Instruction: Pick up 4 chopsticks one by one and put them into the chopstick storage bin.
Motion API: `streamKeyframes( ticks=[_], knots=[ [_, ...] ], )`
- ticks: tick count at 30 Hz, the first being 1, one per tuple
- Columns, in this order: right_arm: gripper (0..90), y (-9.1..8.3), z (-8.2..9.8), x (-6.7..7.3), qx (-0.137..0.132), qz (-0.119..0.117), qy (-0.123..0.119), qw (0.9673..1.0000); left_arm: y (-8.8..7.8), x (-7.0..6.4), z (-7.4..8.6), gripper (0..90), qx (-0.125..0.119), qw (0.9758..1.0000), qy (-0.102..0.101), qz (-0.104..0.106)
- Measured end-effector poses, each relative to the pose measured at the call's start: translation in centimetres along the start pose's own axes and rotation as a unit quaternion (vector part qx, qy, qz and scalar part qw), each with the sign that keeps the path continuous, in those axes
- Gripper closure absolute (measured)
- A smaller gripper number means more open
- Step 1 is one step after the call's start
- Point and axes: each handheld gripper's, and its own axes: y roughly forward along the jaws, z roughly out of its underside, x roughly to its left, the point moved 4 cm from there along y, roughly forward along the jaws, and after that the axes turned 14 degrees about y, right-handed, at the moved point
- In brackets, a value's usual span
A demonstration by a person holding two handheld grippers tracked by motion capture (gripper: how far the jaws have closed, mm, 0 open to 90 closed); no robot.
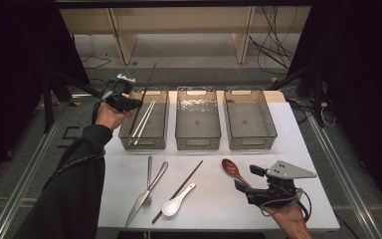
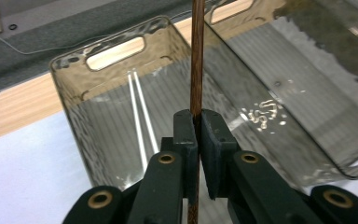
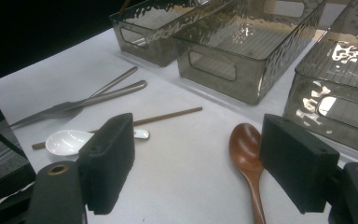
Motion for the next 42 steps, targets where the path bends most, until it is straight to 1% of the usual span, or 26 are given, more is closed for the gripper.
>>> streamKeyframes(
  ticks=[3,7,11,13,14,16,20,25,26,27,29,31,32,34,37,38,39,40,42],
  knots=[
    [27.6,0.0,0.0,0.0,0.0,-0.001,0.0,1.0,0.3,0.2,0.4,84.4,0.002,1.0,-0.002,-0.006],
    [27.6,0.0,0.0,0.0,0.001,0.0,0.0,1.0,0.6,0.3,0.9,84.4,0.009,0.9999,0.003,-0.007],
    [27.6,0.1,0.0,0.0,0.0,-0.001,-0.001,1.0,1.0,0.2,1.3,84.3,0.011,0.9999,0.004,-0.007],
    [27.6,0.1,0.0,0.0,0.001,-0.001,0.0,1.0,1.2,0.1,1.5,84.2,0.019,0.9996,0.016,-0.012],
    [27.6,0.1,0.0,0.0,0.001,-0.001,-0.001,1.0,1.3,0.1,1.6,84.2,0.021,0.9995,0.018,-0.013],
    [27.6,0.1,0.0,0.0,0.0,-0.001,-0.001,1.0,1.5,0.2,1.7,84.2,0.023,0.9996,0.012,-0.012],
    [27.6,0.0,0.0,0.0,0.001,-0.001,0.0,1.0,1.9,0.1,2.2,83.9,0.039,0.9992,0.013,-0.005],
    [27.6,0.0,0.0,0.0,0.001,-0.001,0.0,1.0,2.1,0.2,2.4,82.6,0.041,0.9991,0.006,-0.008],
    [27.6,0.0,0.0,0.0,0.001,-0.001,-0.001,1.0,2.1,0.2,2.4,79.4,0.043,0.999,0.001,-0.006],
    [27.6,0.0,0.0,0.0,0.0,-0.001,-0.001,1.0,2.1,0.2,2.5,77.0,0.04,0.9992,-0.003,-0.004],
    [27.6,0.0,0.0,0.0,0.0,-0.001,-0.001,1.0,2.0,0.1,2.5,71.5,0.037,0.9993,-0.006,-0.005],
    [27.6,0.0,0.0,0.0,0.0,-0.001,0.0,1.0,1.6,0.0,2.4,67.1,0.038,0.9991,-0.018,0.004],
    [27.6,0.0,0.0,0.0,0.0,0.0,0.0,1.0,1.4,-0.1,2.4,64.1,0.039,0.9988,-0.025,0.014],
    [27.6,0.0,0.0,0.0,-0.001,0.0,-0.002,1.0,0.8,-0.4,2.4,56.6,0.049,0.9971,-0.044,0.039],
    [27.6,0.0,0.0,-0.1,0.0,0.001,0.0,1.0,-0.5,-1.1,2.4,48.7,0.037,0.997,-0.05,0.047],
    [27.6,0.0,0.0,0.0,0.0,0.001,0.0,1.0,-0.9,-1.5,2.5,46.7,0.037,0.9966,-0.05,0.054],
    [27.6,0.0,0.0,0.0,0.0,0.0,0.0,1.0,-1.3,-1.9,2.5,44.1,0.039,0.9961,-0.051,0.06],
    [27.6,0.0,0.0,0.0,0.0,0.0,0.0,1.0,-1.6,-2.4,2.6,41.6,0.035,0.9959,-0.051,0.065],
    [27.6,0.1,0.0,0.0,0.0,0.0,0.0,1.0,-2.3,-3.6,2.9,39.3,0.034,0.9952,-0.047,0.079]
  ],
)
